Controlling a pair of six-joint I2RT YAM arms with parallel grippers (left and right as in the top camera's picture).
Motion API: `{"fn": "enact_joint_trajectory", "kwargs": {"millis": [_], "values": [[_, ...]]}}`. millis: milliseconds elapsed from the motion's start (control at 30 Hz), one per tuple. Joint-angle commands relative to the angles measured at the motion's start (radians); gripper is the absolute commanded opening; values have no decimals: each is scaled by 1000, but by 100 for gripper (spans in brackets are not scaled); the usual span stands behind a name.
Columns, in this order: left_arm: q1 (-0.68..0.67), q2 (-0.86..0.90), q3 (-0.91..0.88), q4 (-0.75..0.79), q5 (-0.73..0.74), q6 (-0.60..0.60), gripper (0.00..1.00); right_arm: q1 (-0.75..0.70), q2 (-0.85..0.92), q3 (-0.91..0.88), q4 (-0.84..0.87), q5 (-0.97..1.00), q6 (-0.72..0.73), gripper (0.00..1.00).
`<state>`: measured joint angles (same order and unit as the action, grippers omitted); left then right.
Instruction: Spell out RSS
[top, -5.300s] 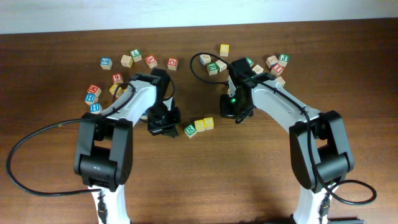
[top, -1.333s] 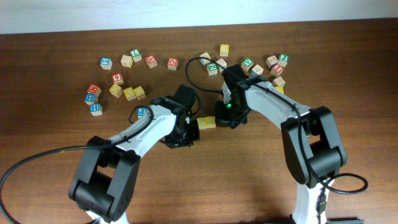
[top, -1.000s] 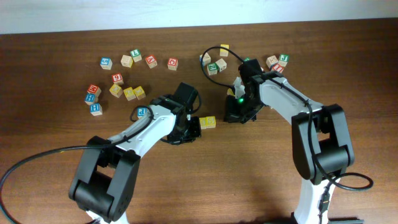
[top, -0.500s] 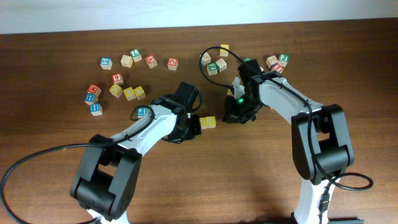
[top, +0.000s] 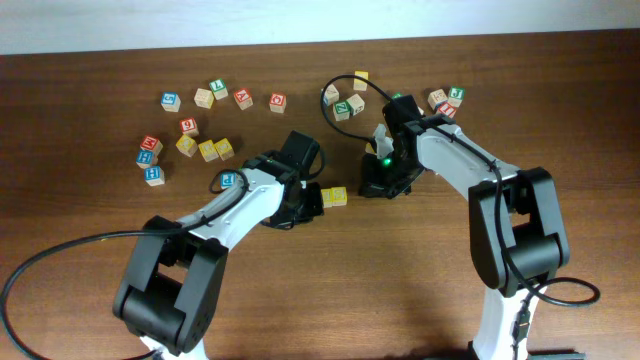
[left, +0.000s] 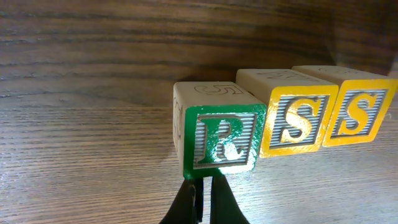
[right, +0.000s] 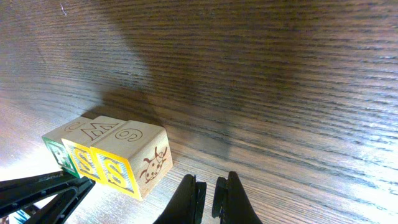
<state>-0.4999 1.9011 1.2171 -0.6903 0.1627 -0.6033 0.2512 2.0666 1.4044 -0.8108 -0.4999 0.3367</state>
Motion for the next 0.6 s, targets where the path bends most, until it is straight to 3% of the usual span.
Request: {"fn": "enact_joint_trajectory", "kwargs": {"millis": [0,567], "values": [[3,14,-7,3,-14,-11,0,3,-2,-6,-1,-16,-8,4],[3,14,-7,25,-14,-11,0,4,-2,-6,-1,-16,-8,4]]}}
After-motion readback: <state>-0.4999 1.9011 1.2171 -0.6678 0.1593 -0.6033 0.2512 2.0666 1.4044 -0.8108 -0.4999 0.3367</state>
